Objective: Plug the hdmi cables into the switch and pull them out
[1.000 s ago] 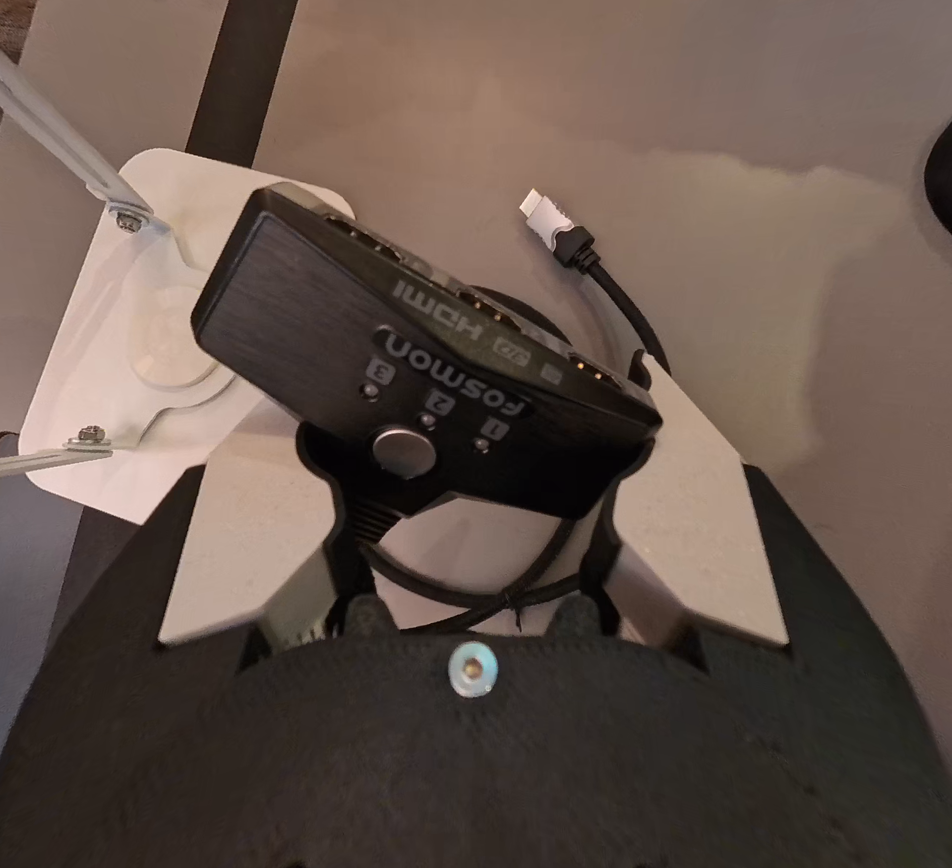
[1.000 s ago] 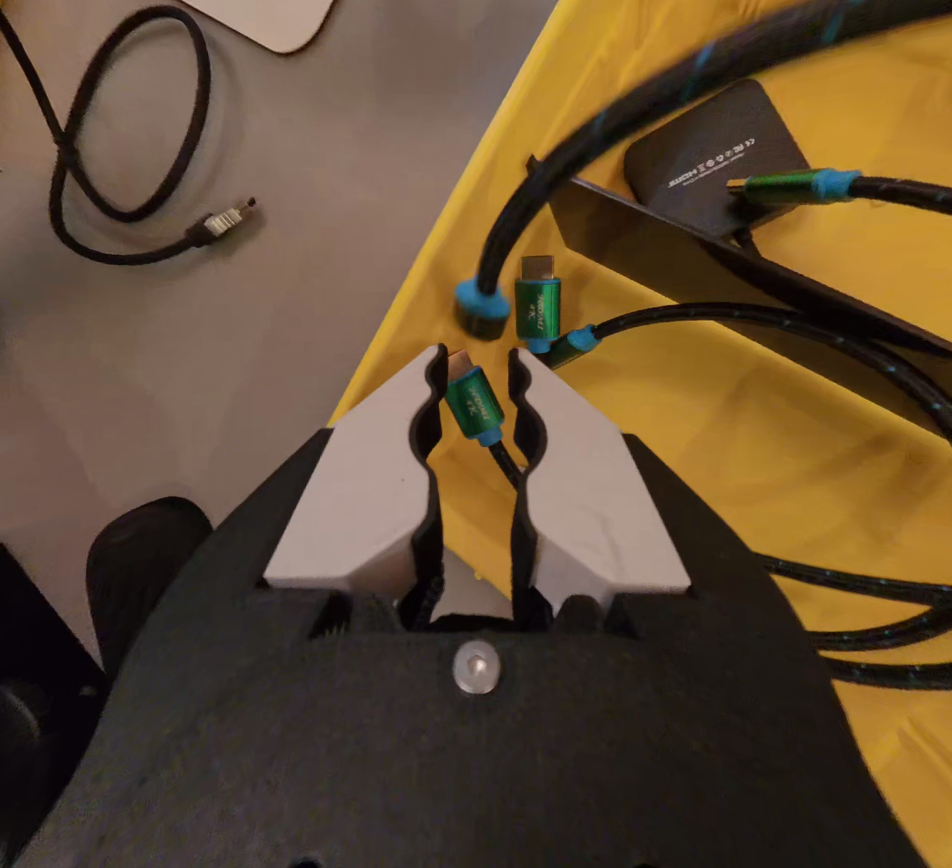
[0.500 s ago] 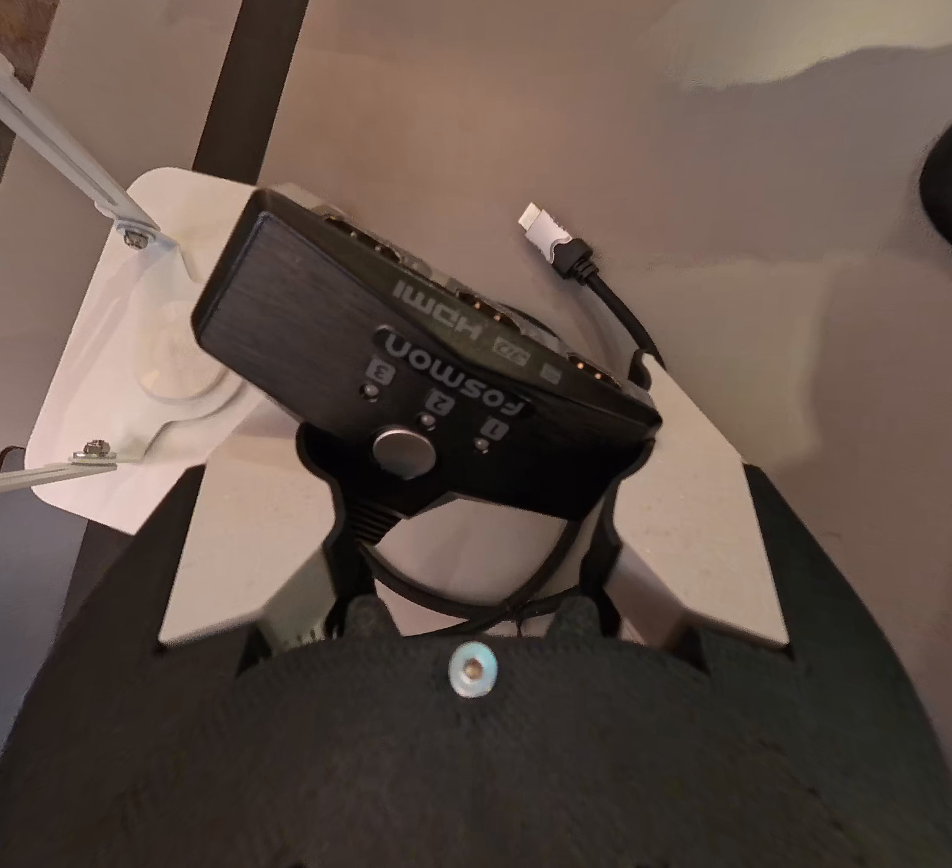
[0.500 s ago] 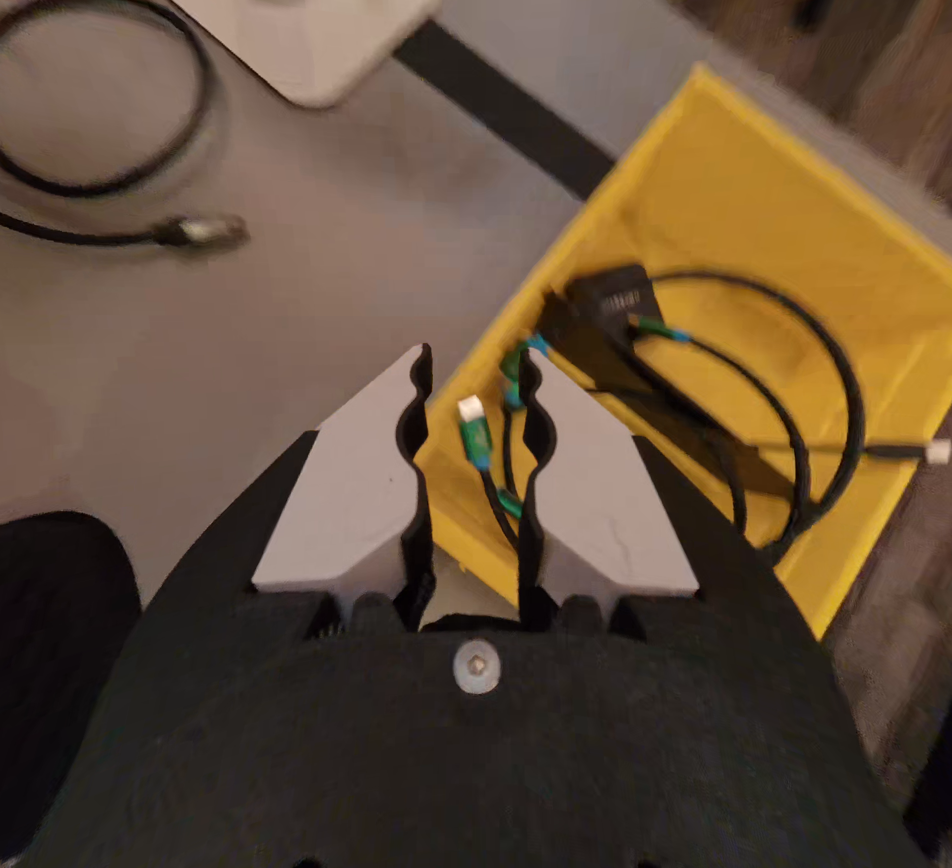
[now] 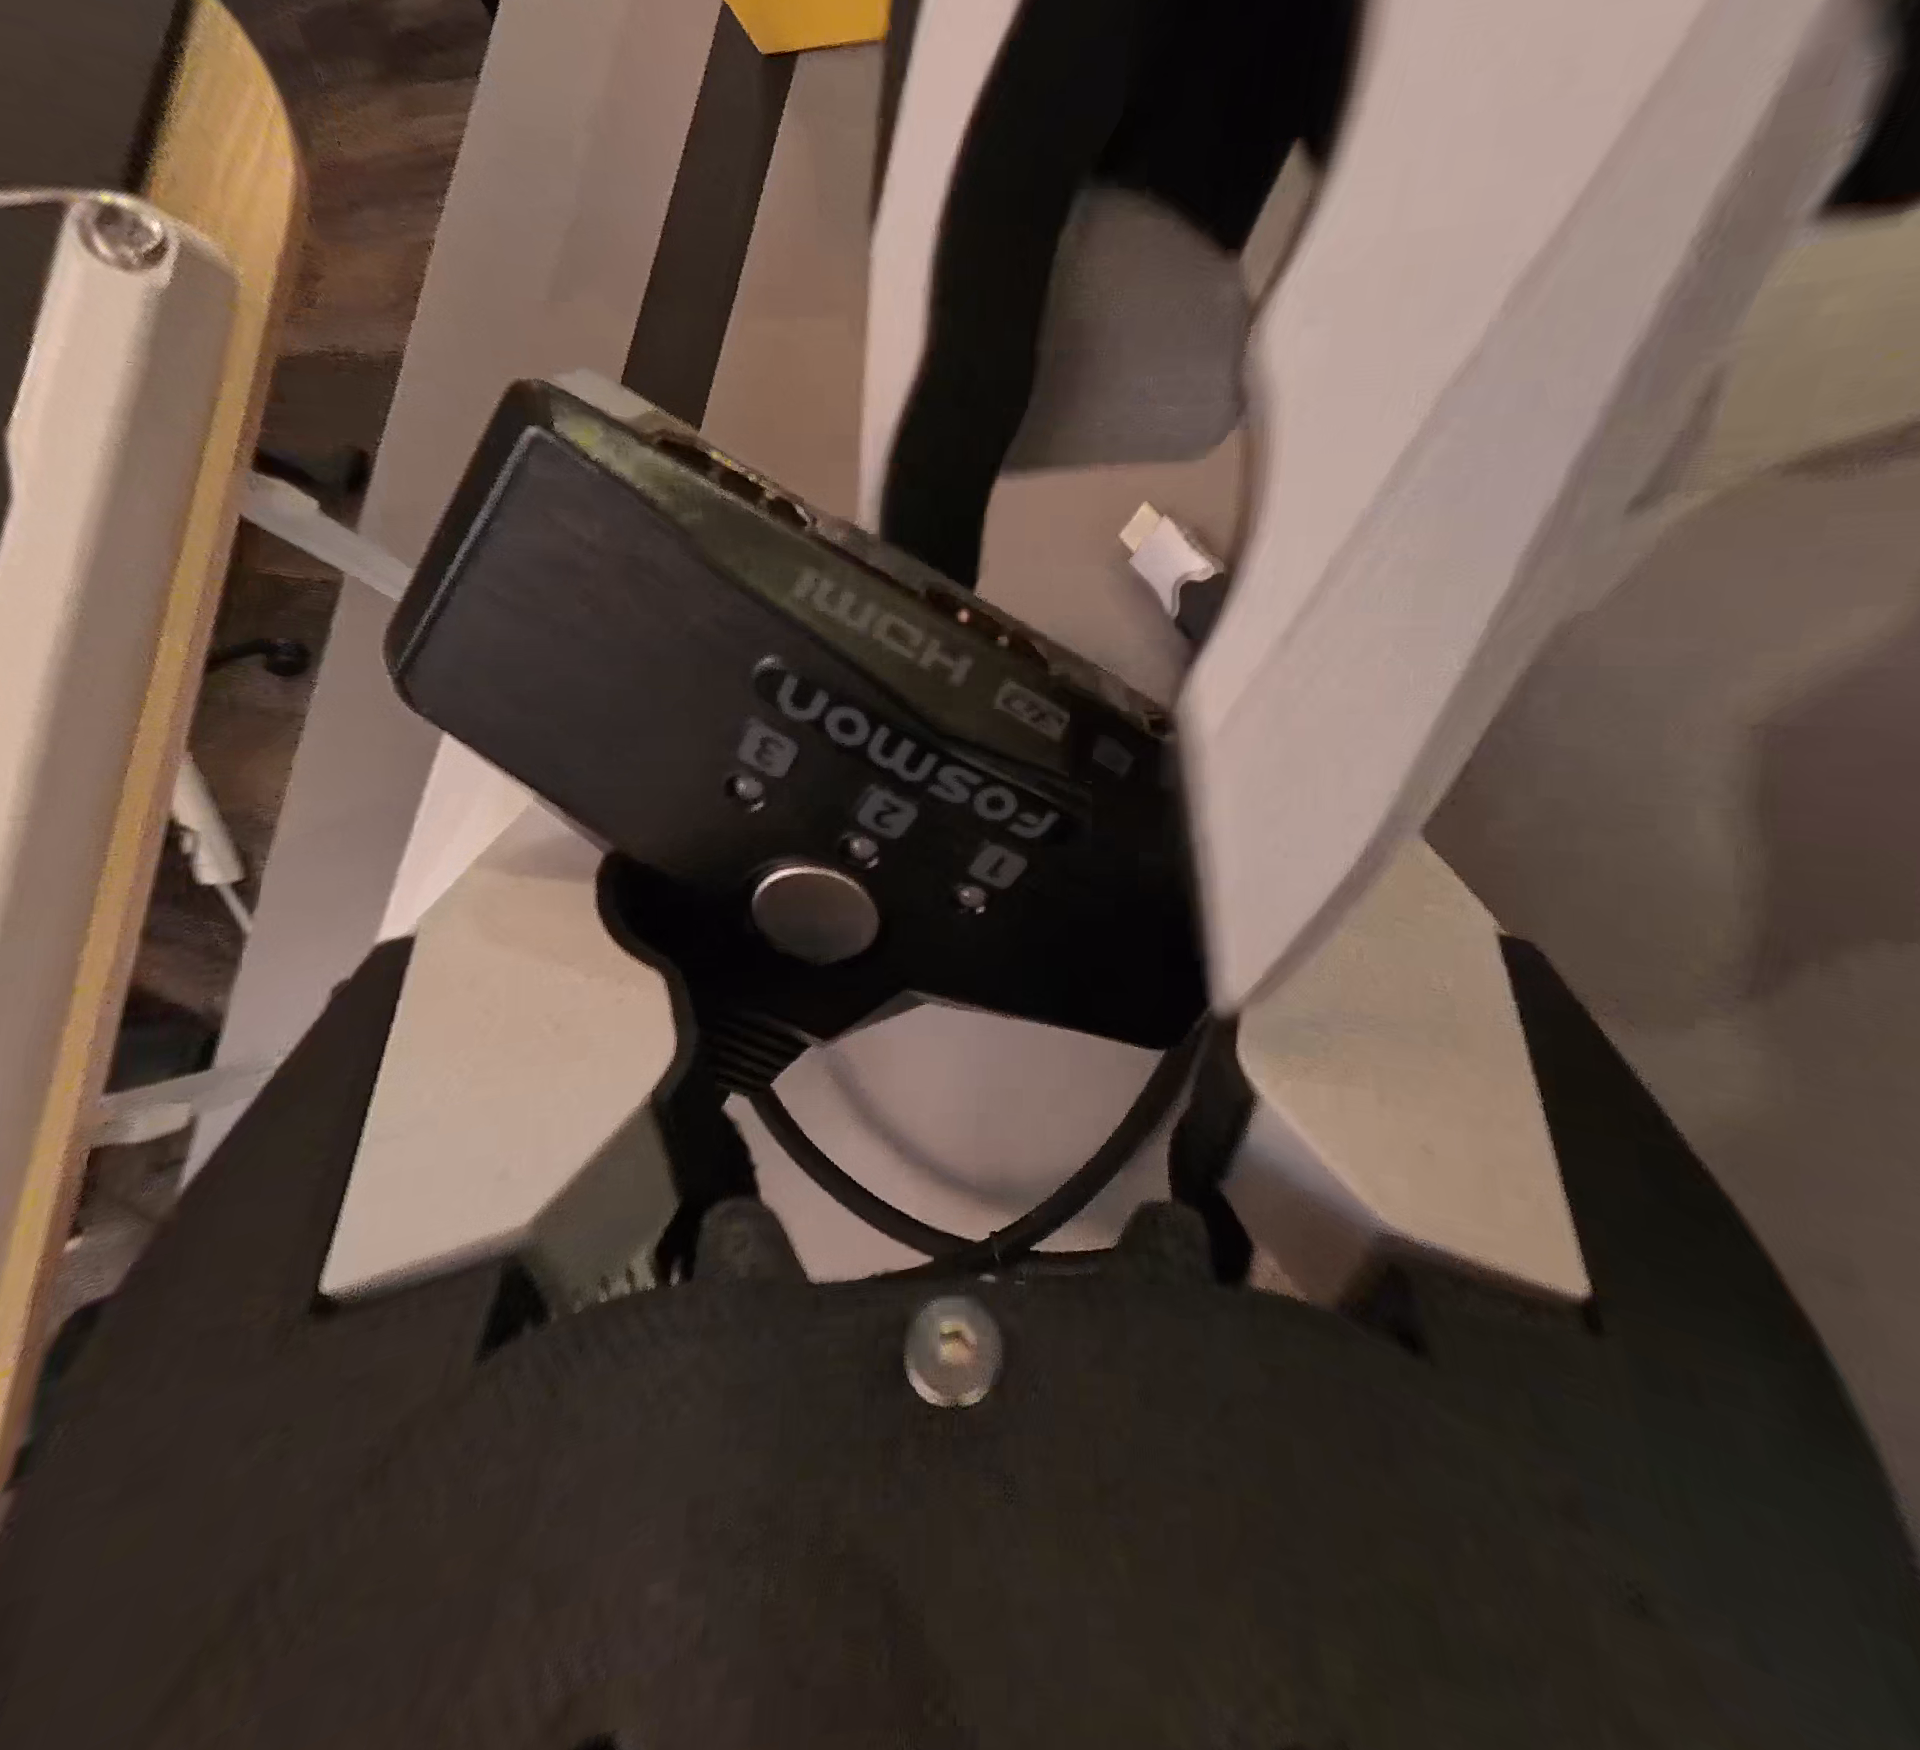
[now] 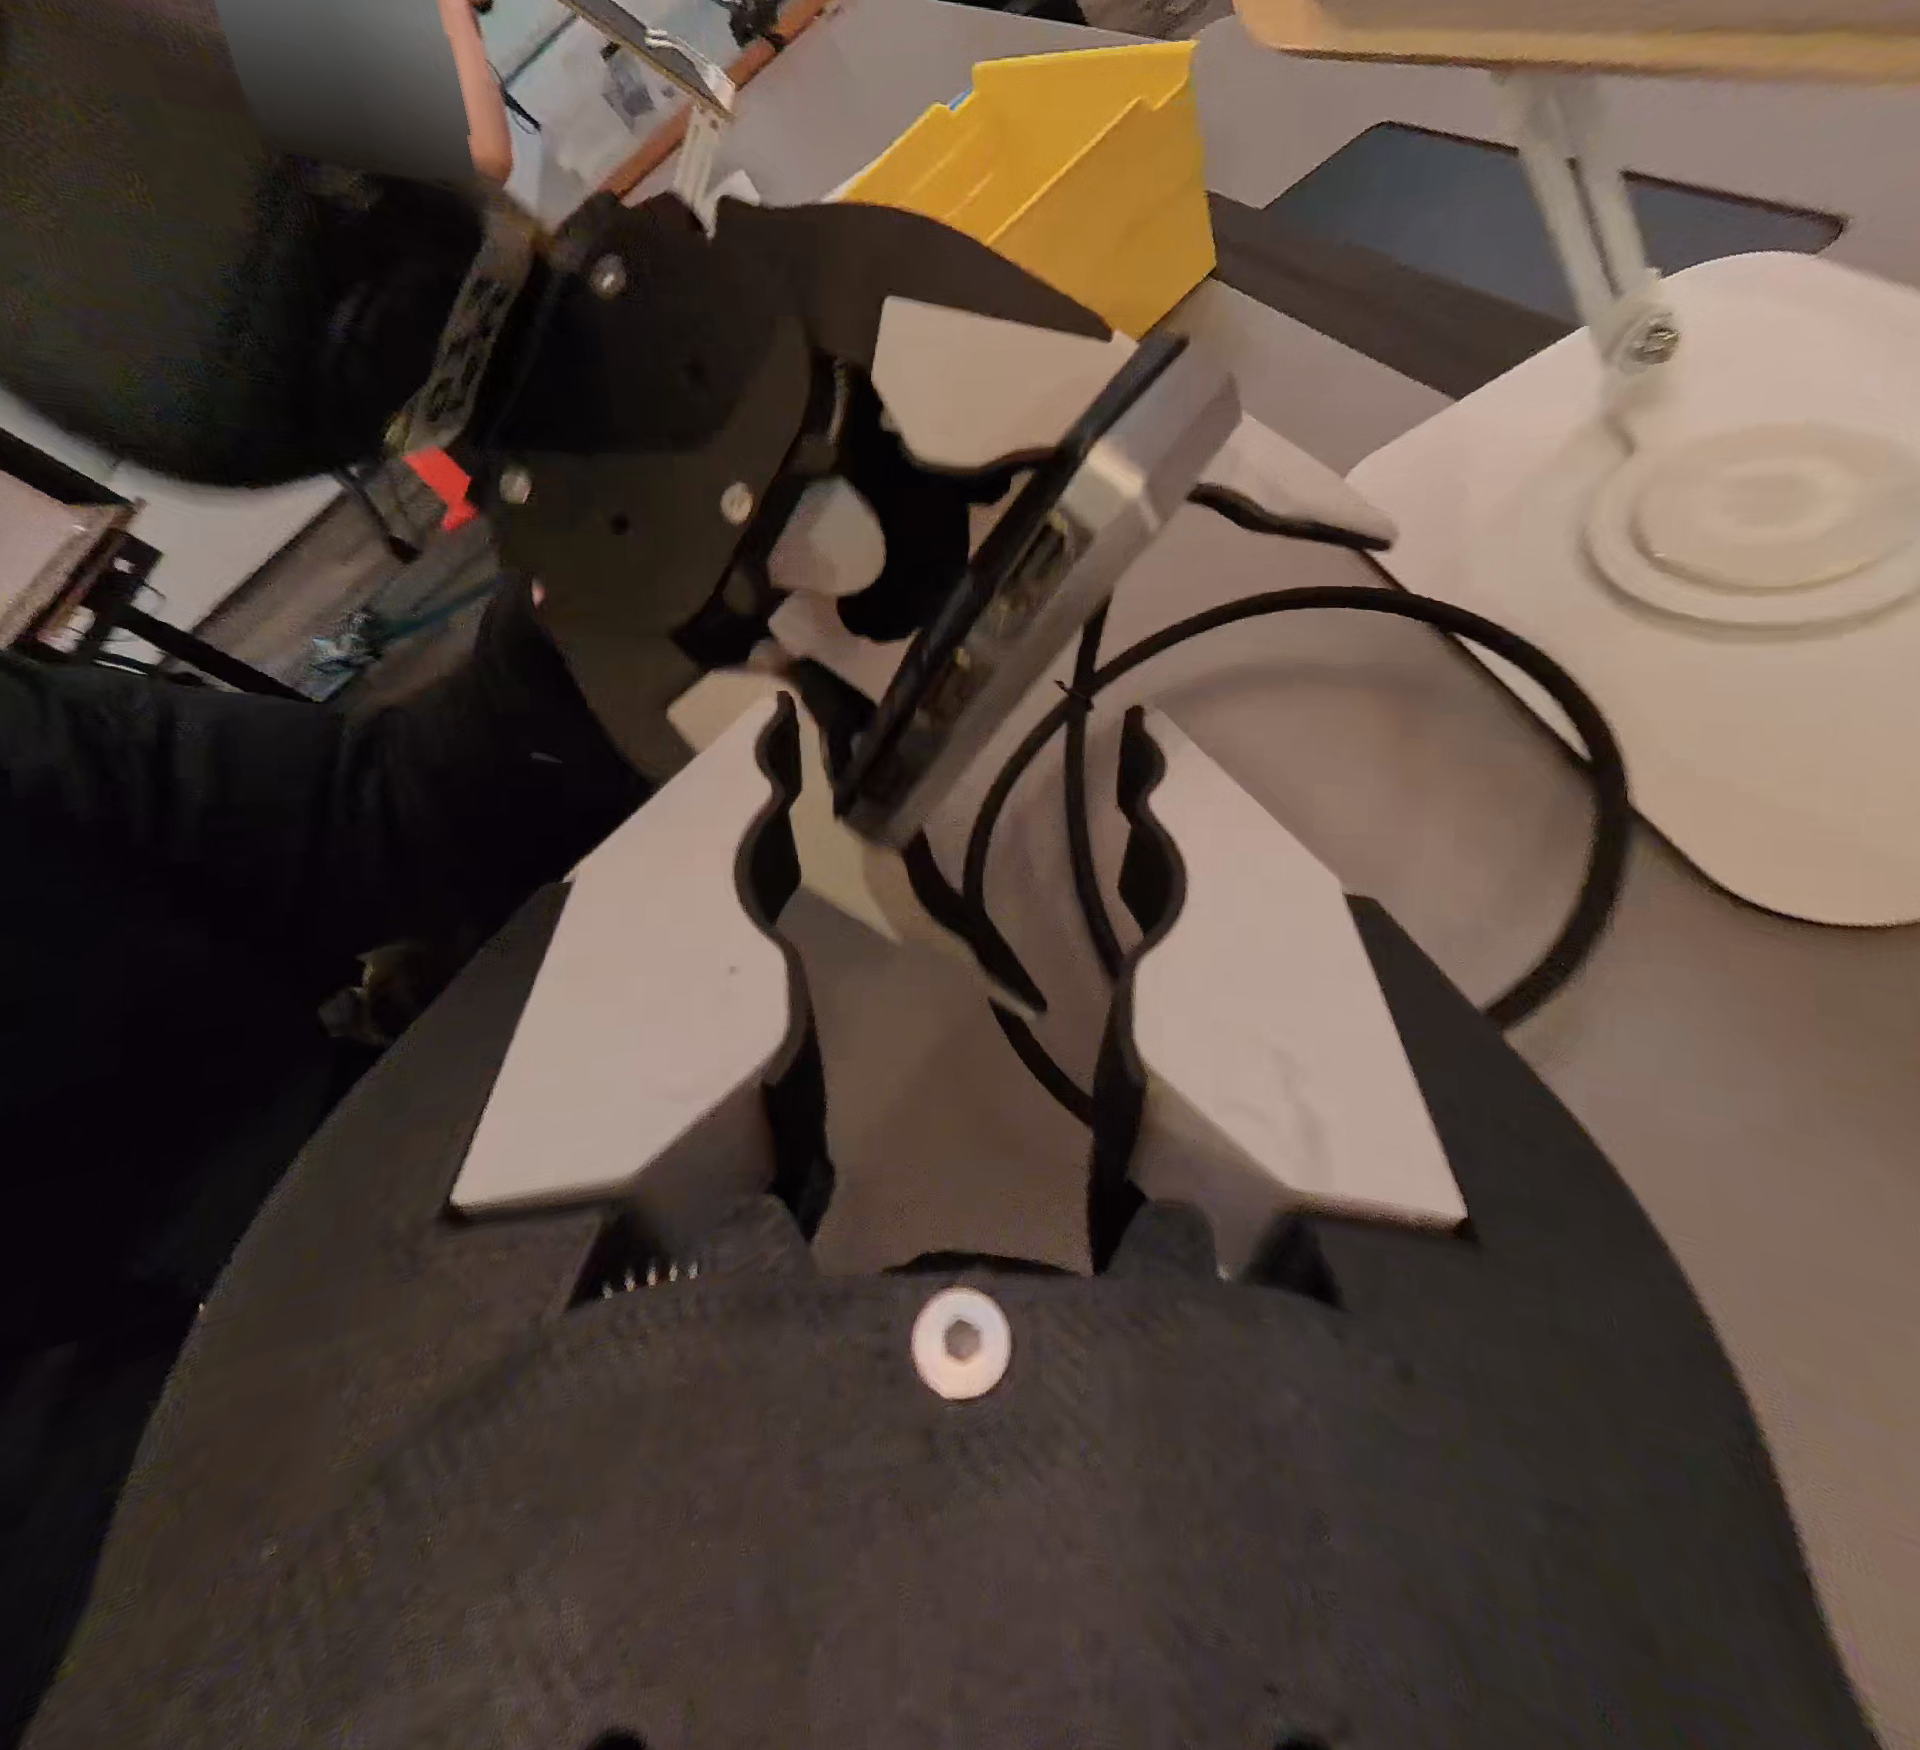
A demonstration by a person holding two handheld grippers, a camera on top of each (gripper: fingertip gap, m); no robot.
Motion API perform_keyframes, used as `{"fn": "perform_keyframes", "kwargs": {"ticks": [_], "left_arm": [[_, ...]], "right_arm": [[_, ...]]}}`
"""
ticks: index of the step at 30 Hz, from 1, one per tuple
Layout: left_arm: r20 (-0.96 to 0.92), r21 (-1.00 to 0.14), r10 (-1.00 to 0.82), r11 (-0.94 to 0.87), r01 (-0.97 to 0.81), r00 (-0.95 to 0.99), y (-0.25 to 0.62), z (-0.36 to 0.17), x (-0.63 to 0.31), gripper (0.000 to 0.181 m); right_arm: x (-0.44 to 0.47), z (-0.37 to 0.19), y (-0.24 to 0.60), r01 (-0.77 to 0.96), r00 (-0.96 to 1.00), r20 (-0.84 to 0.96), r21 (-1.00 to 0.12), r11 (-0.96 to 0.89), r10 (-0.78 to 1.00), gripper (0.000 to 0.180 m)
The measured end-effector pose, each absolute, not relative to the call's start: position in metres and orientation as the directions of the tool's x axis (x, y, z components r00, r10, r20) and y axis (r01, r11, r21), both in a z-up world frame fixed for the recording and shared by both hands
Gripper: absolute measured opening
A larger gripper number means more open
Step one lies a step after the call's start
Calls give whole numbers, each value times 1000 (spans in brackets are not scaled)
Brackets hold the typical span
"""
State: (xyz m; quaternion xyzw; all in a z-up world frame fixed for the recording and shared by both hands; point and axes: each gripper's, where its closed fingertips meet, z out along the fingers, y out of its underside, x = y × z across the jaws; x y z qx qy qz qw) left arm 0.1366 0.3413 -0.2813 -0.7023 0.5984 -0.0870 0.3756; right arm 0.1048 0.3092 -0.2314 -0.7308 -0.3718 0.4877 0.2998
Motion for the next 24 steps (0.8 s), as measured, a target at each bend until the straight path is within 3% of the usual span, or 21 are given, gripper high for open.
{"fn": "perform_keyframes", "kwargs": {"ticks": [4,9,18,24], "left_arm": [[-408,-560,-880,32,-828,243,340,-288,143,116],[-433,-577,-865,48,-815,255,342,-283,149,115],[-263,-826,-911,41,-563,319,327,-213,145,103],[-247,-891,-897,61,-449,367,329,-178,127,97]], "right_arm": [[100,-237,317,248,250,-487,-803,-541,837,34],[109,-237,320,248,276,-444,-824,-509,853,28],[170,-181,337,224,385,-245,-910,-348,890,20],[222,-120,356,214,485,-114,-946,-244,867,21]]}}
